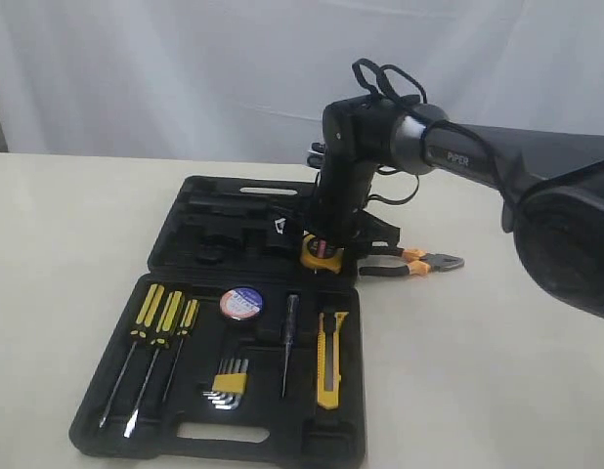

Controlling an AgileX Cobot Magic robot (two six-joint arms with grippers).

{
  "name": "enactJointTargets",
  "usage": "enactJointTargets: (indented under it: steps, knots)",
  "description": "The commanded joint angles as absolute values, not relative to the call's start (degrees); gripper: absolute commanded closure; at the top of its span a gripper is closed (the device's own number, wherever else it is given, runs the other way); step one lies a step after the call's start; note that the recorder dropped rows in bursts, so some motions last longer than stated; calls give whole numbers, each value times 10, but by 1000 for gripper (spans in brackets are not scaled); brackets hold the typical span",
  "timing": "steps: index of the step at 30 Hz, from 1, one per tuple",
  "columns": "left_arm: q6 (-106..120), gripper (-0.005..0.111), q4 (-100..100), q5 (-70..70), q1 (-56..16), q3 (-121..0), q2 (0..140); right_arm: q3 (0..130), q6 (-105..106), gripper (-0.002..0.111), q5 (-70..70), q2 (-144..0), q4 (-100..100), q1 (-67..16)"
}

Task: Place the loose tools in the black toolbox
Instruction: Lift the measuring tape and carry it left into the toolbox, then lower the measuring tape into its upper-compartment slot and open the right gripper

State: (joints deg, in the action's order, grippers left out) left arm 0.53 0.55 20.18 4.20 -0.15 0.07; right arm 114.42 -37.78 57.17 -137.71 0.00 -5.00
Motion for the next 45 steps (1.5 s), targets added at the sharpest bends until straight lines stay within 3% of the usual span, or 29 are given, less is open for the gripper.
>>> enactJointTargets:
  steps: [1, 6, 19, 43, 45]
  knots:
    - [4, 107, 0, 196, 39, 0, 0, 1145, -366, 73, 614, -1379, -7, -49]
    - [4, 107, 0, 196, 39, 0, 0, 1145, -366, 48, 614, -1379, -5, -49]
    - [4, 107, 0, 196, 39, 0, 0, 1145, -346, 27, 614, -1364, -6, -49]
    - [4, 107, 0, 196, 39, 0, 0, 1146, -318, 27, 617, -1321, -64, -48]
    - [4, 107, 0, 196, 39, 0, 0, 1146, -303, 31, 615, -1315, -64, -48]
